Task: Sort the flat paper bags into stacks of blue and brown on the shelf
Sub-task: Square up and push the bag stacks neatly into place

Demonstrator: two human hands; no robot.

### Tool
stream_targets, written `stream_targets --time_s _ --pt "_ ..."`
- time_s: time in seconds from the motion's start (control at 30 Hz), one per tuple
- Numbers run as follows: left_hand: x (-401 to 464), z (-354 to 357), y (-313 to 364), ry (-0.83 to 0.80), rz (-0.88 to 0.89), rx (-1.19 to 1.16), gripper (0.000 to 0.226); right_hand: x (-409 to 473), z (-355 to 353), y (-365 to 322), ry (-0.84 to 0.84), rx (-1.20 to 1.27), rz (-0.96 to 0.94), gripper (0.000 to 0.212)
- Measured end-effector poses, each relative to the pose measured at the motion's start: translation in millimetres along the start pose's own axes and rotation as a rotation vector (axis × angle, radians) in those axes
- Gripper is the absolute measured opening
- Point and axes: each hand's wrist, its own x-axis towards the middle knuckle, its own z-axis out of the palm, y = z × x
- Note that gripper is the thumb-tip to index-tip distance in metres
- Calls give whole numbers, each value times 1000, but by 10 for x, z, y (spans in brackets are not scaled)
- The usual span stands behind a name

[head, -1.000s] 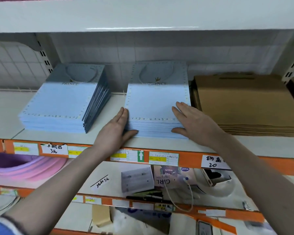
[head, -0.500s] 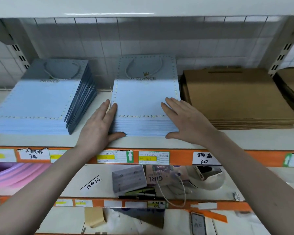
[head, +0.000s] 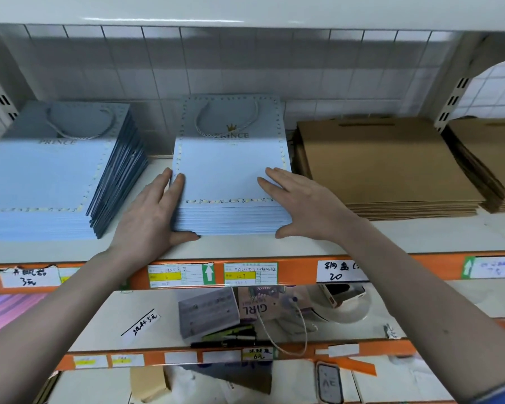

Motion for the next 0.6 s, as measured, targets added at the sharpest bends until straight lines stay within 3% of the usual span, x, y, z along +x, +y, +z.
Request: stream_targets --time_s 0.17,0.27,0.43,0.6 --pt "32 24 -27 10 -22 -20 108 48 30 -66 65 -12 28 97" --pt "25 9 -8 16 -37 -63 109 15 43 -64 74 90 124 110" --pt "-53 -11 -11 4 -65 -161 111 -128 59 -125 42 413 239 122" --pt "-110 21 22 4 -101 -304 112 -227 106 -233 116 774 330 119"
